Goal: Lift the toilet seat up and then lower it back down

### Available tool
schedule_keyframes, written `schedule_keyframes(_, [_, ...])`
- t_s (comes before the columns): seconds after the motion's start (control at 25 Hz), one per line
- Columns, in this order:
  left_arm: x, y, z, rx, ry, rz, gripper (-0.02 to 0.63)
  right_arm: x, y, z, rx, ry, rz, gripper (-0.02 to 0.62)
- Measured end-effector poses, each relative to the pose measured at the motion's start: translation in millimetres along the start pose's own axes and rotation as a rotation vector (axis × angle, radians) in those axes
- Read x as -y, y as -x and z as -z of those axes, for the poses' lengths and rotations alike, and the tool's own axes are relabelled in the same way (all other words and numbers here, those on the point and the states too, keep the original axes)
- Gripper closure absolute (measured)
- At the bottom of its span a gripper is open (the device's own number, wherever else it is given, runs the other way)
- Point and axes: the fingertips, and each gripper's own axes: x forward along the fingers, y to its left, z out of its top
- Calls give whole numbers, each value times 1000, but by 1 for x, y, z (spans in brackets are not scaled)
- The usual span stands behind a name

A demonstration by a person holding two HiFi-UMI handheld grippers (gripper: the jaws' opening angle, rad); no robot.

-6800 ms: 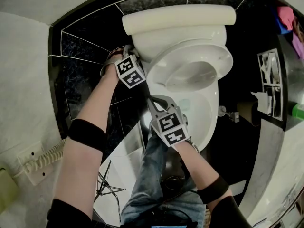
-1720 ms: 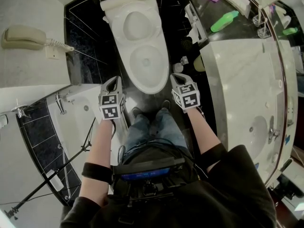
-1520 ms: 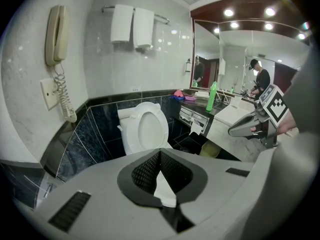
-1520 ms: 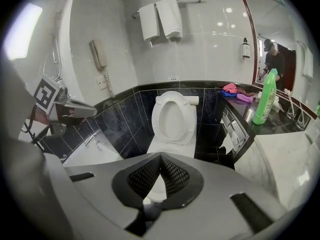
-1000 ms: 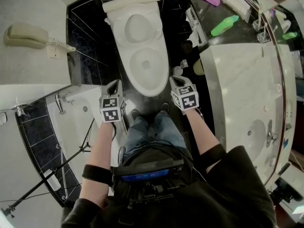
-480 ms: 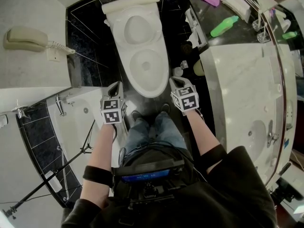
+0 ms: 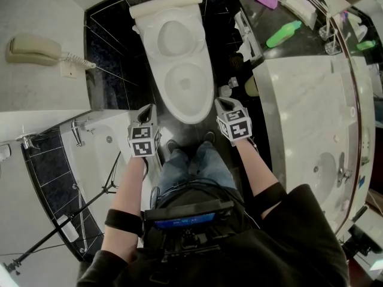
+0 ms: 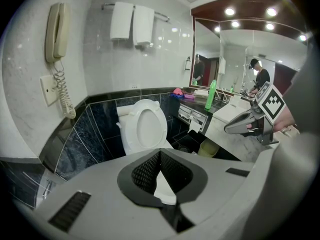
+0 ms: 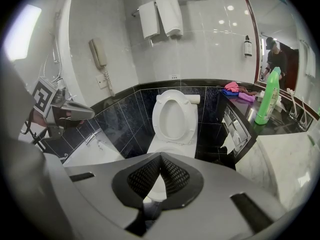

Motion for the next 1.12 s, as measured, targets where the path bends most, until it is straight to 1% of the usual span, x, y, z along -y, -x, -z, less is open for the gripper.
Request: schedule_keyframes(1.12, [3,2,6,-8,4,3,598,0,0,-1,0,3,0,588])
